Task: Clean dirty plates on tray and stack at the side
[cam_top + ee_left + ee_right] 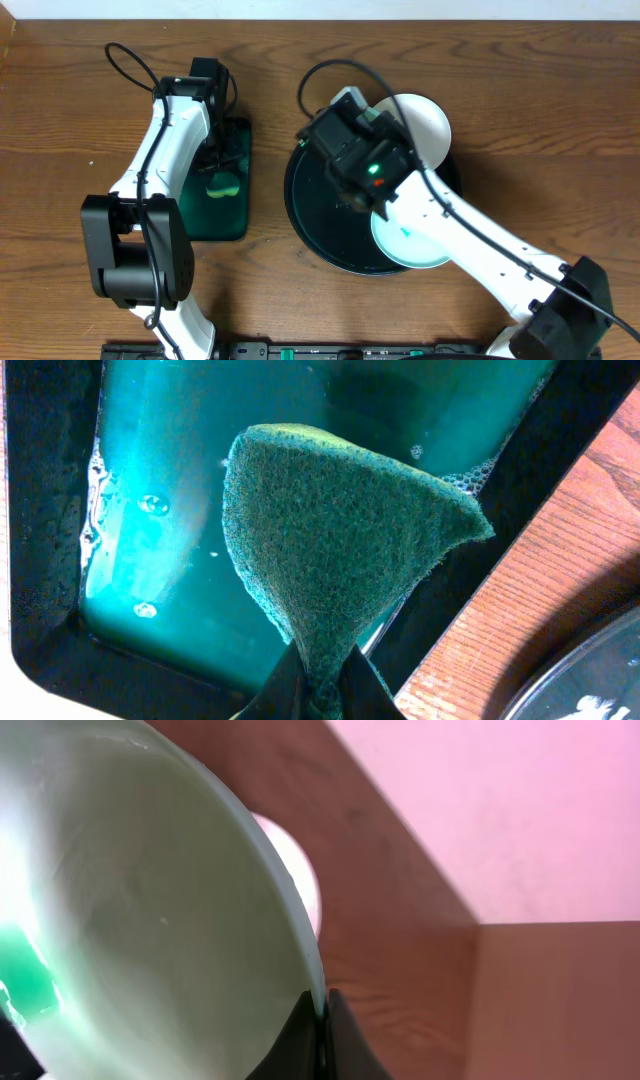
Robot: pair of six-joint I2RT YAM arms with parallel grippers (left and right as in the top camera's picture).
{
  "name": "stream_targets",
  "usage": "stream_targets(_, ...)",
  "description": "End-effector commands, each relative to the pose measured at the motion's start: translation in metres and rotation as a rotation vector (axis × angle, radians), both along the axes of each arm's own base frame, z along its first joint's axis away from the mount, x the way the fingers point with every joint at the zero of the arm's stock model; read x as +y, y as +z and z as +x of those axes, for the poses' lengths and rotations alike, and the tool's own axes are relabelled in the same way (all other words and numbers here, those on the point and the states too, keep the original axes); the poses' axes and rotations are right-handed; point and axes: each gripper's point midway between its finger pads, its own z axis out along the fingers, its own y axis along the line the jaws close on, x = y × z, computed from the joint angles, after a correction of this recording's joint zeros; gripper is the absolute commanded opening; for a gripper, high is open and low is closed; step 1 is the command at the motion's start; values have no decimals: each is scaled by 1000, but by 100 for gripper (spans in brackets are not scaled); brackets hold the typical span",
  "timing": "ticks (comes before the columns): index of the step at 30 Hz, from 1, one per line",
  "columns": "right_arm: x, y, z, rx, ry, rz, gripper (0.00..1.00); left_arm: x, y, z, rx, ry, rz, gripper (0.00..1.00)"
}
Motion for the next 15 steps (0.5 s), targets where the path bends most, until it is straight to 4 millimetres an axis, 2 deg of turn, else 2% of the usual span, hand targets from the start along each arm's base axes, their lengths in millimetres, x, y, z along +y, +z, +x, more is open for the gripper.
stream_targets(1, -10, 37, -4, -153, -46, -136, 1, 1, -1, -3, 13, -11, 3, 8)
stream_targets(6, -4, 56, -14, -234, -43, -234, 1, 1, -1, -3, 12, -11, 3, 8)
stream_targets(15, 6, 66, -25, -285, -28, -277, 1, 1, -1, -3, 13, -11, 3, 8)
